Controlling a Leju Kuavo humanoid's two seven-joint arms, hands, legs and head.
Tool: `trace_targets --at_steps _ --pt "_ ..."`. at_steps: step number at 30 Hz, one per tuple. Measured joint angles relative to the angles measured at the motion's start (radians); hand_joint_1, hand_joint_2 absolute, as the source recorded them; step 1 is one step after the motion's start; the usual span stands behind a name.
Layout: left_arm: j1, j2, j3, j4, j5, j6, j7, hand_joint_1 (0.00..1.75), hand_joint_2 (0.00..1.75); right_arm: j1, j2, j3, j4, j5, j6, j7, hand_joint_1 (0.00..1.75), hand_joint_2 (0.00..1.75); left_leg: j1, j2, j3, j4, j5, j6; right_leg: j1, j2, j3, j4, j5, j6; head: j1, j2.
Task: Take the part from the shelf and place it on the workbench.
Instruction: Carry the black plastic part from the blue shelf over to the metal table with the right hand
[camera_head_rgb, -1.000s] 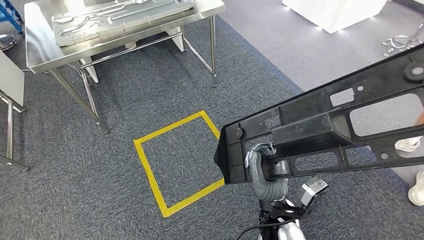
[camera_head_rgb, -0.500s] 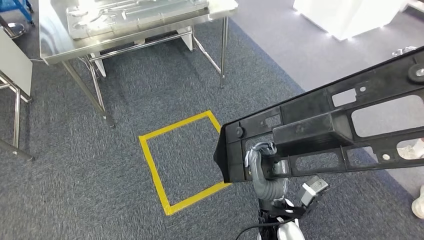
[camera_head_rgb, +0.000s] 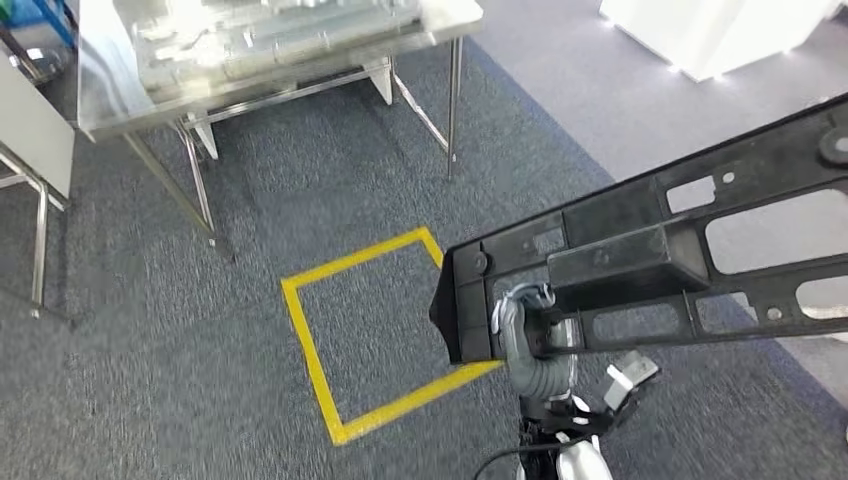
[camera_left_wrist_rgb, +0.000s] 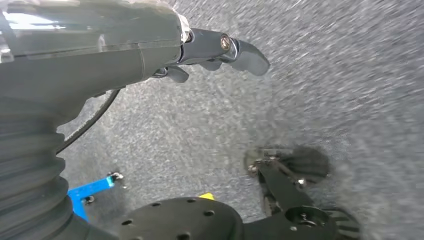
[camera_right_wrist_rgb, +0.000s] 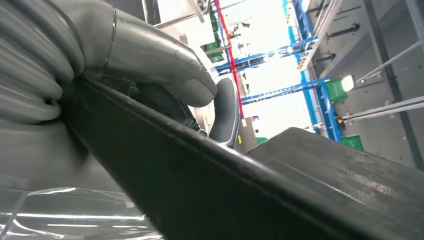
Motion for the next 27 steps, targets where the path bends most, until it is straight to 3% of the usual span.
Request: trace_targets --at_steps 1,3,4,5,7,8,9,11,13,14,16,17,19,20,21,22,25,26,27 --pt "0.0 0.0 0.0 0.0 0.0 0.0 0.0 0.0 1.75 -0.001 0.001 0.0 0.0 0.0 0.001 0.0 1.75 1.75 0.003 0.003 -0.034 0.061 -0.018 -0.004 0.0 -0.002 0.013 -0.004 -0.008 -0.004 -0.001 0.0" --pt "0.001 0.0 0.0 0.0 0.001 0.0 -0.001 0.0 1.75 -0.001 0.001 0.0 0.001 0.0 0.001 0.0 1.75 1.75 0.007 0.006 -0.132 0.202 -0.047 -0.011 0.001 -0.005 0.035 -0.006 -0.027 -0.007 -0.002 0.0" --pt "0.001 -0.001 0.0 0.0 0.002 0.0 -0.001 0.0 1.75 -0.001 0.001 0.0 0.002 0.0 0.002 0.001 1.75 1.75 0.008 0.007 -0.172 0.238 -0.039 -0.012 0.001 -0.005 0.048 -0.006 -0.038 -0.007 -0.002 0.0" --pt "0.002 -0.001 0.0 0.0 0.002 0.0 -0.001 0.0 1.75 0.0 0.002 0.0 0.003 0.0 0.002 0.001 1.75 1.75 0.008 0.007 -0.194 0.237 -0.008 -0.012 0.002 -0.004 0.063 -0.006 -0.051 -0.006 -0.002 0.0" --pt "0.004 -0.001 0.0 0.0 0.002 0.0 0.0 0.0 1.75 0.0 0.002 0.0 0.004 0.0 0.002 0.0 1.75 1.75 0.008 0.008 -0.188 0.133 0.099 -0.005 0.002 -0.003 0.099 -0.008 -0.078 -0.002 -0.002 0.0" --pt "0.008 -0.001 0.0 0.0 0.002 0.0 0.001 0.0 1.75 0.0 0.002 0.0 0.004 0.0 0.002 0.0 1.75 1.75 0.005 0.009 -0.175 0.081 0.14 0.002 0.003 -0.001 0.115 -0.01 -0.091 0.001 -0.001 0.0" --pt "0.012 -0.001 0.0 0.0 0.002 0.0 0.001 0.0 1.75 0.0 0.002 0.0 0.005 0.0 0.002 0.0 1.75 1.75 -0.001 0.01 -0.162 0.04 0.162 0.01 0.002 0.001 0.126 -0.013 -0.101 0.006 -0.001 0.0" --pt "0.016 0.0 0.0 0.0 0.002 0.001 0.002 0.0 1.75 0.001 0.002 -0.001 0.006 0.0 0.002 0.0 1.75 1.75 -0.014 0.011 -0.141 0.004 0.148 0.025 -0.003 0.002 0.138 -0.019 -0.111 0.02 0.0 0.0" --pt "0.016 0.0 -0.001 -0.001 0.001 0.002 0.003 0.0 1.75 0.0 0.004 -0.001 0.006 0.0 0.002 0.001 1.75 1.75 -0.015 0.008 -0.11 -0.028 0.126 0.038 -0.007 0.0 0.133 0.014 -0.092 0.035 0.0 0.0" --pt "0.016 0.0 -0.001 -0.001 0.001 0.001 0.002 0.0 1.75 0.0 0.004 -0.001 0.007 0.0 0.002 0.0 1.75 1.75 -0.013 0.005 -0.09 -0.041 0.12 0.044 -0.007 0.0 0.116 0.057 -0.073 0.04 0.0 0.0" --pt "0.016 0.0 -0.001 -0.001 0.001 0.001 0.001 0.0 1.75 -0.002 0.005 -0.001 0.007 0.0 0.004 0.0 1.75 1.75 -0.007 0.002 -0.046 -0.063 0.105 0.052 -0.007 0.001 0.04 0.175 -0.056 0.043 0.002 0.0" --pt "0.015 0.0 -0.001 -0.001 0.001 0.0 0.001 0.0 1.75 -0.002 0.004 -0.001 0.007 0.001 0.004 0.0 1.75 1.75 -0.007 0.001 -0.028 -0.068 0.095 0.055 -0.006 0.002 -0.01 0.227 -0.072 0.043 0.002 0.0" --pt "0.015 -0.001 -0.001 -0.001 0.001 0.0 0.001 0.0 1.75 0.0 0.004 -0.001 0.008 0.001 0.005 0.0 1.75 1.75 -0.006 -0.003 0.004 -0.072 0.071 0.054 -0.006 0.001 -0.098 0.278 -0.139 0.045 0.003 0.0" --pt "0.016 -0.001 -0.001 -0.001 0.001 0.0 0.001 0.0 1.75 0.001 0.004 -0.001 0.009 0.001 0.005 0.0 1.75 1.75 -0.006 -0.005 0.022 -0.072 0.057 0.052 -0.006 0.001 -0.126 0.269 -0.164 0.047 0.003 0.0" --pt "0.017 -0.002 -0.001 -0.001 0.001 0.0 0.001 0.0 1.75 0.001 0.004 -0.001 0.009 0.001 0.005 0.0 1.75 1.75 -0.005 -0.007 0.041 -0.072 0.042 0.05 -0.006 0.001 -0.141 0.24 -0.166 0.049 0.003 0.0" --pt "0.017 -0.002 -0.001 -0.001 0.0 0.0 0.001 0.0 1.75 0.002 0.004 -0.002 0.009 0.001 0.006 0.0 1.75 1.75 -0.004 -0.008 0.06 -0.072 0.026 0.046 -0.006 0.001 -0.146 0.192 -0.134 0.05 0.003 0.0" --pt "0.016 -0.004 -0.002 -0.001 -0.003 0.0 0.002 0.0 1.75 0.003 0.004 -0.005 0.01 0.001 0.007 0.0 1.75 1.75 -0.007 -0.01 0.101 -0.073 -0.021 0.033 -0.003 -0.002 -0.14 0.055 0.064 0.039 0.004 0.0" --pt "0.015 -0.004 -0.002 -0.001 -0.004 -0.001 0.003 0.0 1.75 0.003 0.004 -0.006 0.01 0.0 0.007 0.0 1.75 1.75 -0.008 -0.01 0.112 -0.073 -0.029 0.026 -0.001 0.0 -0.137 0.039 0.098 0.031 0.005 0.0" --pt "0.014 -0.004 -0.002 -0.001 -0.006 -0.001 0.003 0.0 1.75 0.002 0.004 -0.007 0.009 0.0 0.007 0.0 1.75 1.75 -0.009 -0.01 0.116 -0.068 -0.029 0.02 0.001 0.002 -0.131 0.037 0.097 0.022 0.004 0.0"
